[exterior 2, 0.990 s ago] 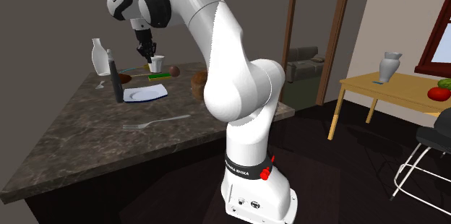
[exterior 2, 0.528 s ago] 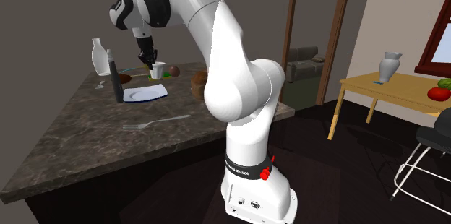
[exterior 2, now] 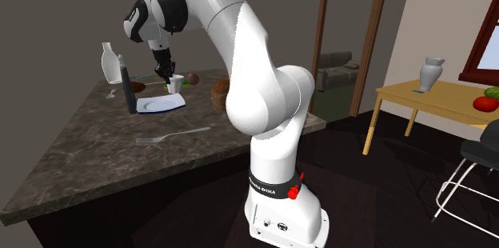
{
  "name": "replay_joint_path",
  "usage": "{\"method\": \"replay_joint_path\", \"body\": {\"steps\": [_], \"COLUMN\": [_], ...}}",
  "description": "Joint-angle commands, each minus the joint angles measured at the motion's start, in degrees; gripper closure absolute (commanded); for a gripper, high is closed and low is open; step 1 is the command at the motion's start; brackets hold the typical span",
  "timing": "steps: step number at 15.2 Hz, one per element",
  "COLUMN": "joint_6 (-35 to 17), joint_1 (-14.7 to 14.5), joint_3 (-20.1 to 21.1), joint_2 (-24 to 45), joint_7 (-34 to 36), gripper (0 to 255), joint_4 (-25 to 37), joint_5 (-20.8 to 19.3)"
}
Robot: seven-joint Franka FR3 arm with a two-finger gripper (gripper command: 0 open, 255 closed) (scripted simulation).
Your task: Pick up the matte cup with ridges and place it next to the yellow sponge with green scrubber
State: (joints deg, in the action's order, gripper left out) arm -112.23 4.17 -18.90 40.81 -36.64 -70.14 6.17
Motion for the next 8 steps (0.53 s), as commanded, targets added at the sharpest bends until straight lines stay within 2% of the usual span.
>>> {"method": "replay_joint_path", "body": {"steps": [1, 6, 7, 8], "joint_6": [-0.2, -0.2, -0.2, -0.2], "joint_1": [0.0, 0.0, 0.0, 0.0], "joint_3": [0.0, 0.0, 0.0, 0.0], "joint_2": [0.0, 0.0, 0.0, 0.0], "joint_7": [0.0, 0.0, 0.0, 0.0], "gripper": [255, 255, 0, 0], "joint_4": [-0.1, -0.1, -0.1, -0.1], "joint_5": [0.0, 0.0, 0.0, 0.0]}}
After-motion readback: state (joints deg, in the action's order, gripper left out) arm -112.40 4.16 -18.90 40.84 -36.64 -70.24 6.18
